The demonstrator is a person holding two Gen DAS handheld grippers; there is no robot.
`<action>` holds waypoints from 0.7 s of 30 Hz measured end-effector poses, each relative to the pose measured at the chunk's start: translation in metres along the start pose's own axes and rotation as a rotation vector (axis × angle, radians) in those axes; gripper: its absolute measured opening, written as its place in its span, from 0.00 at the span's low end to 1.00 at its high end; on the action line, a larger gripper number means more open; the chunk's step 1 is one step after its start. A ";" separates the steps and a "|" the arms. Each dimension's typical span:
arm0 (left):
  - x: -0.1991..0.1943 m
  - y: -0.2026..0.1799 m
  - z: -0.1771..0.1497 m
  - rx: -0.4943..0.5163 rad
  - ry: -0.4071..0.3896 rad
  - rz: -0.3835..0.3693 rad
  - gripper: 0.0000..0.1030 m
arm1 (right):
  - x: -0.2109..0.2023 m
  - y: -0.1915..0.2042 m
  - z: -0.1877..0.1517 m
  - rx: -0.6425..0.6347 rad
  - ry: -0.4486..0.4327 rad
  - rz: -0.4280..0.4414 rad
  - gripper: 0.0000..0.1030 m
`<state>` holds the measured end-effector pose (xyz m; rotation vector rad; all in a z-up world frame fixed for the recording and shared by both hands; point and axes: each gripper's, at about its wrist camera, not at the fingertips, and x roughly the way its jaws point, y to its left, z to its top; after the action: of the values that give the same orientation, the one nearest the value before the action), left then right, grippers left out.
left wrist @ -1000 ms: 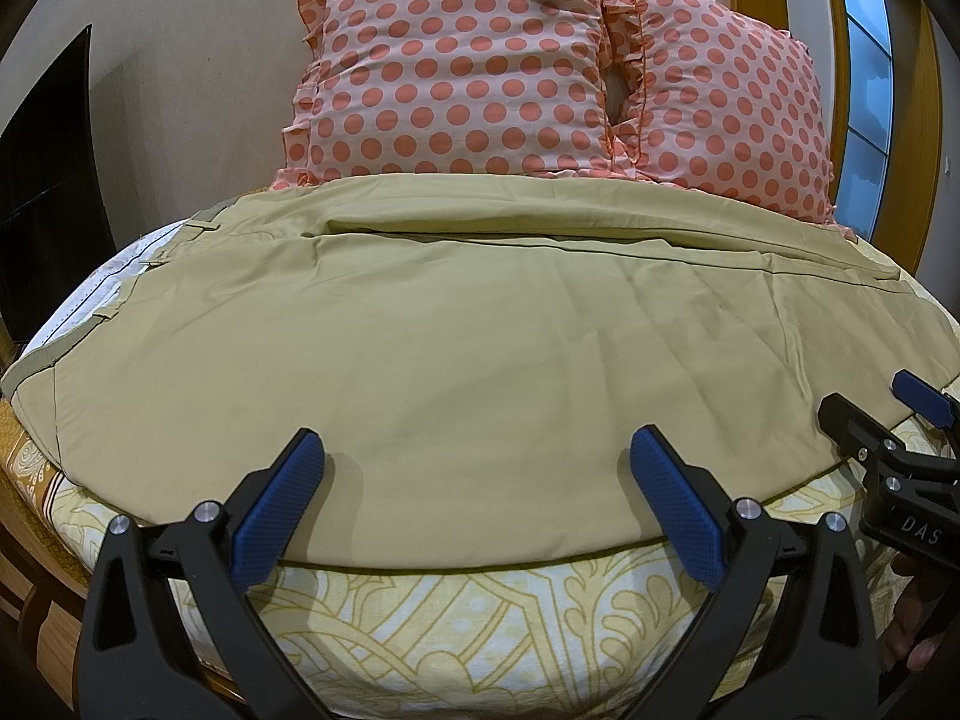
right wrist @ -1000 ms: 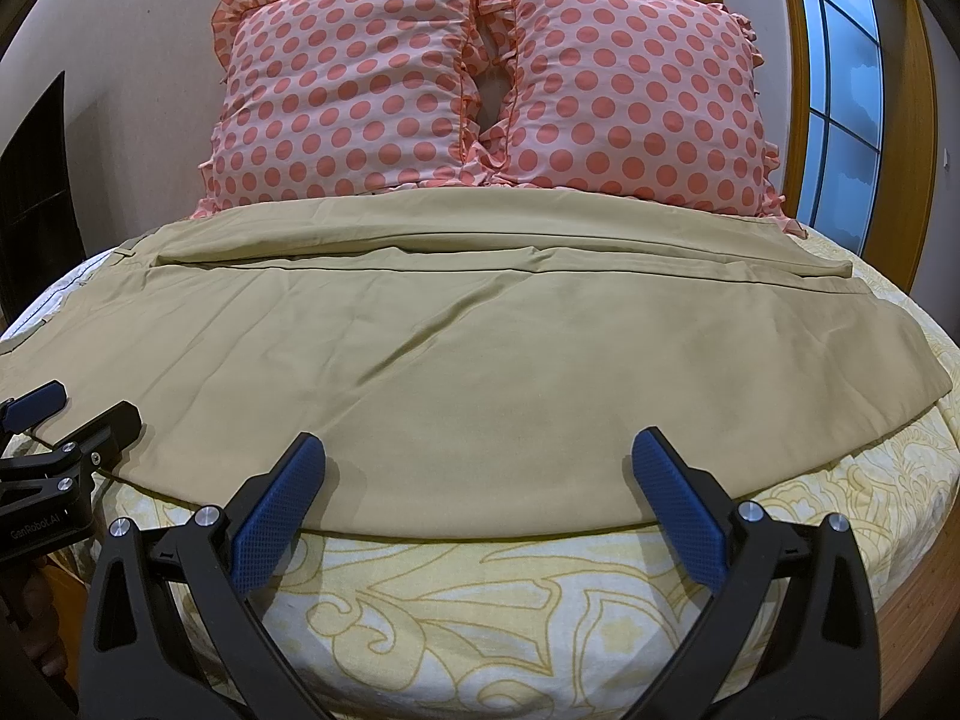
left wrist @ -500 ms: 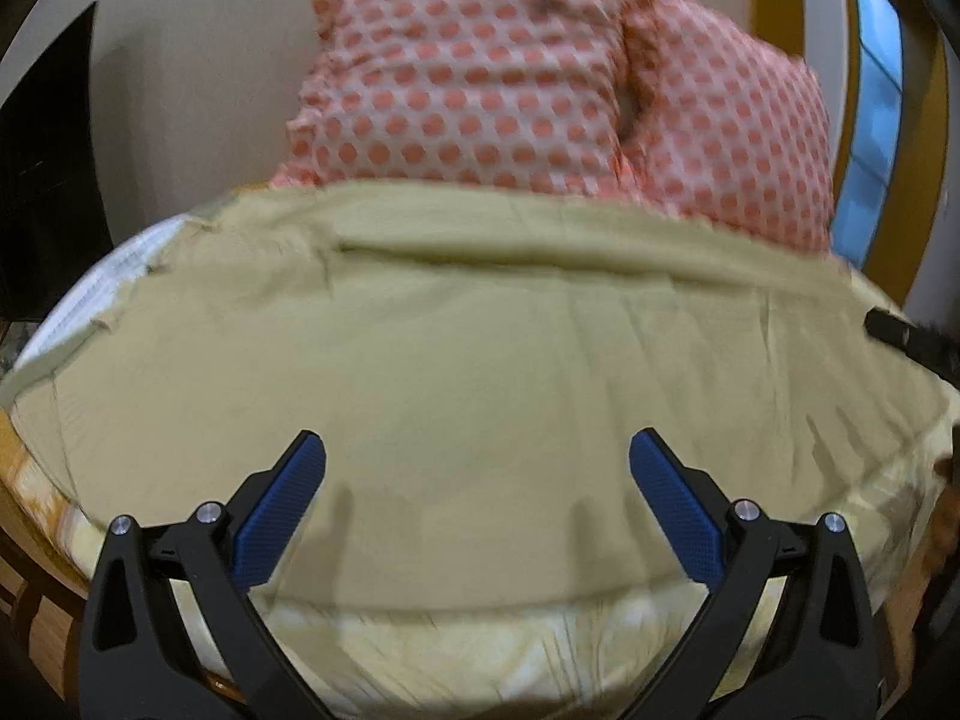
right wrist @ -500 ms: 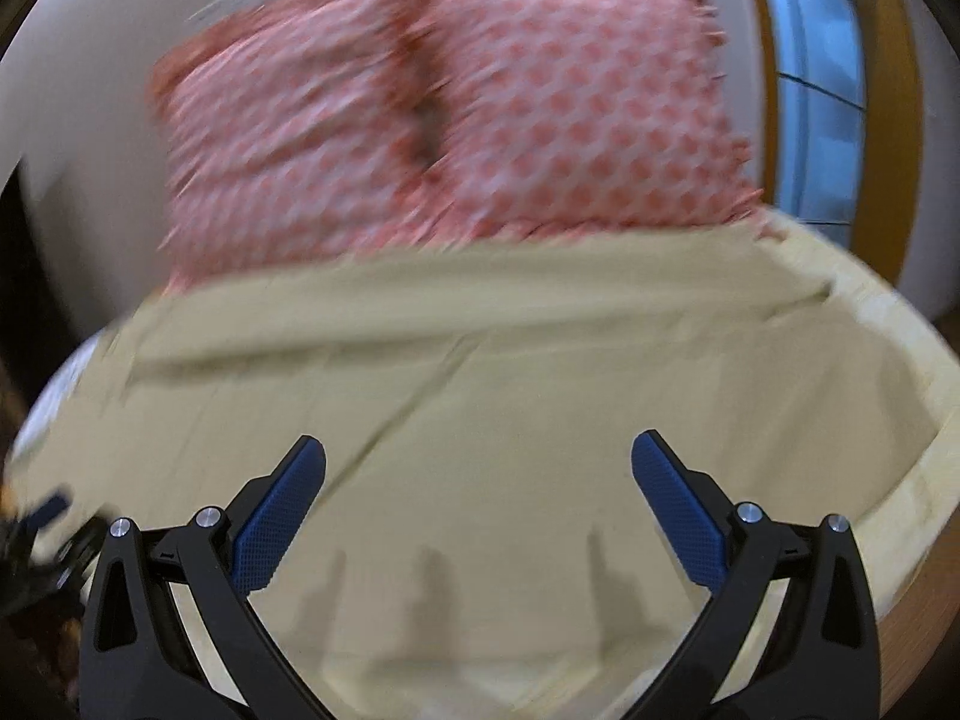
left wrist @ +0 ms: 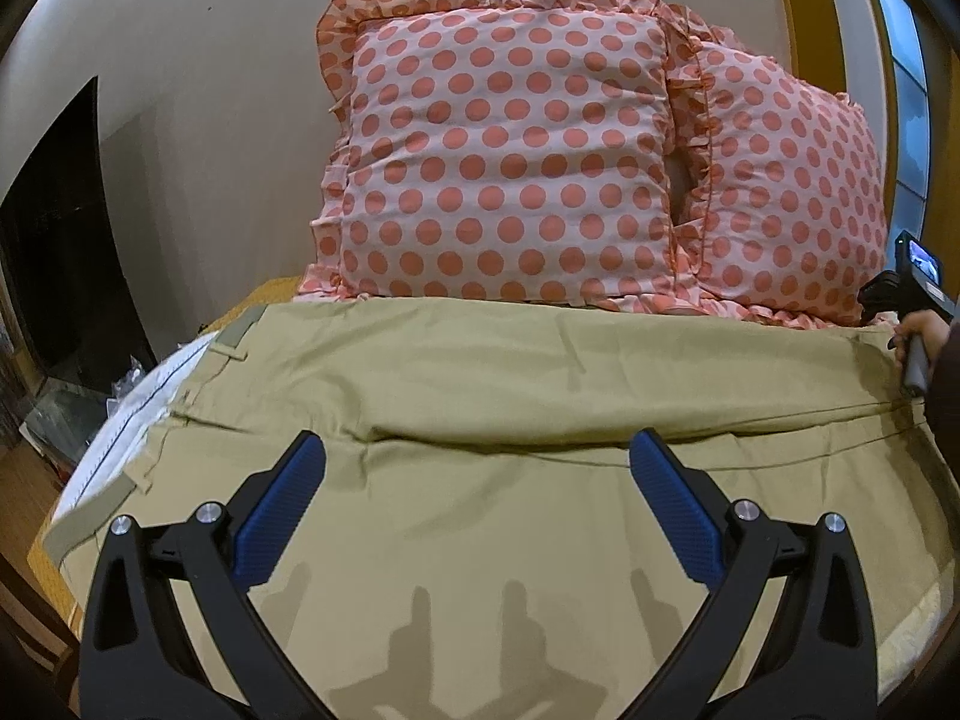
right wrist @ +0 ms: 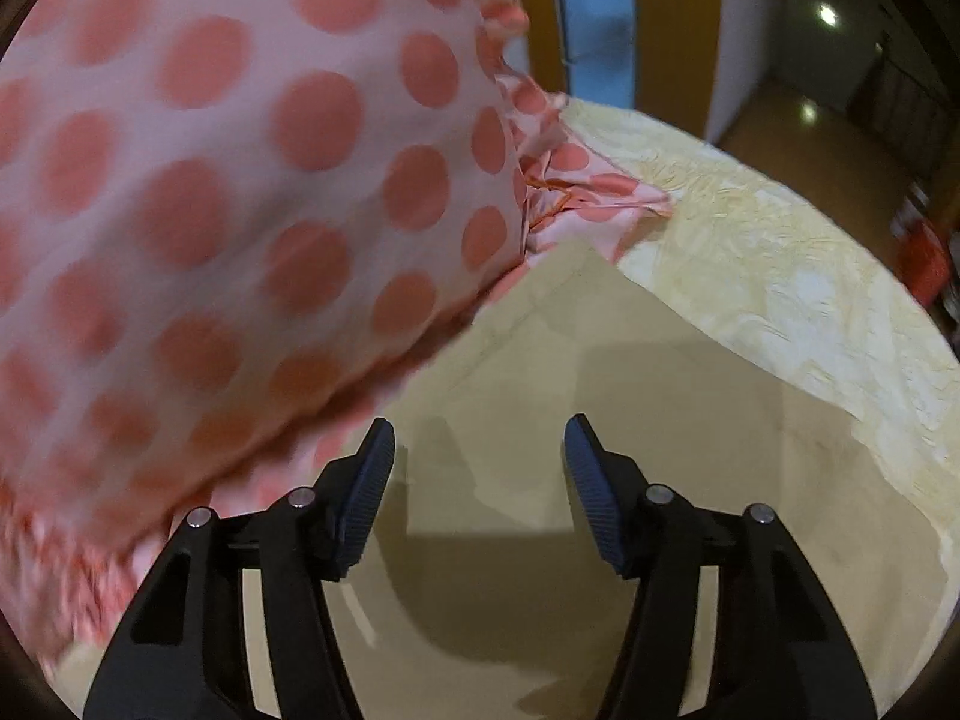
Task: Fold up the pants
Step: 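Grasp the khaki trouser leg hem with the right gripper and lift it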
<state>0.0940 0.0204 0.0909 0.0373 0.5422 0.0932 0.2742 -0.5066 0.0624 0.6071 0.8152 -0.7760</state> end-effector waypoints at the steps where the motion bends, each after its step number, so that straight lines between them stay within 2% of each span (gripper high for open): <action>1: 0.002 -0.001 0.000 0.005 0.002 0.003 0.98 | 0.010 0.002 0.005 0.011 0.010 -0.021 0.60; 4: 0.012 -0.003 0.000 0.022 0.014 0.011 0.98 | 0.028 0.009 0.016 -0.004 -0.006 -0.096 0.60; 6: 0.018 -0.005 0.000 0.029 0.026 0.015 0.98 | 0.036 0.013 0.017 -0.065 -0.029 -0.146 0.55; 8: 0.022 -0.006 -0.001 0.030 0.036 0.018 0.98 | 0.038 0.011 0.014 -0.107 -0.072 -0.115 0.43; 9: 0.022 -0.006 -0.002 0.030 0.038 0.019 0.98 | 0.038 0.007 0.012 -0.118 -0.094 -0.115 0.29; 11: 0.022 -0.003 -0.002 0.022 0.043 0.018 0.98 | 0.039 -0.006 0.011 -0.117 -0.112 -0.078 0.17; 12: 0.021 -0.002 -0.002 0.016 0.044 0.017 0.98 | 0.038 -0.016 0.011 -0.092 -0.104 -0.042 0.07; 13: 0.019 0.003 -0.002 0.001 0.044 0.004 0.98 | 0.037 -0.029 0.011 -0.047 -0.089 0.033 0.04; 16: 0.012 0.016 0.000 -0.037 0.032 -0.043 0.98 | 0.019 -0.065 0.008 0.049 -0.107 0.235 0.04; 19: 0.006 0.030 0.003 -0.048 0.010 -0.052 0.98 | -0.028 -0.120 -0.018 0.116 -0.166 0.452 0.04; 21: 0.003 0.039 0.008 -0.036 -0.002 -0.029 0.98 | -0.064 -0.165 -0.055 0.167 -0.182 0.574 0.04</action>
<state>0.0975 0.0594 0.0983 -0.0056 0.5389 0.0749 0.0912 -0.5383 0.0546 0.8568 0.3770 -0.3647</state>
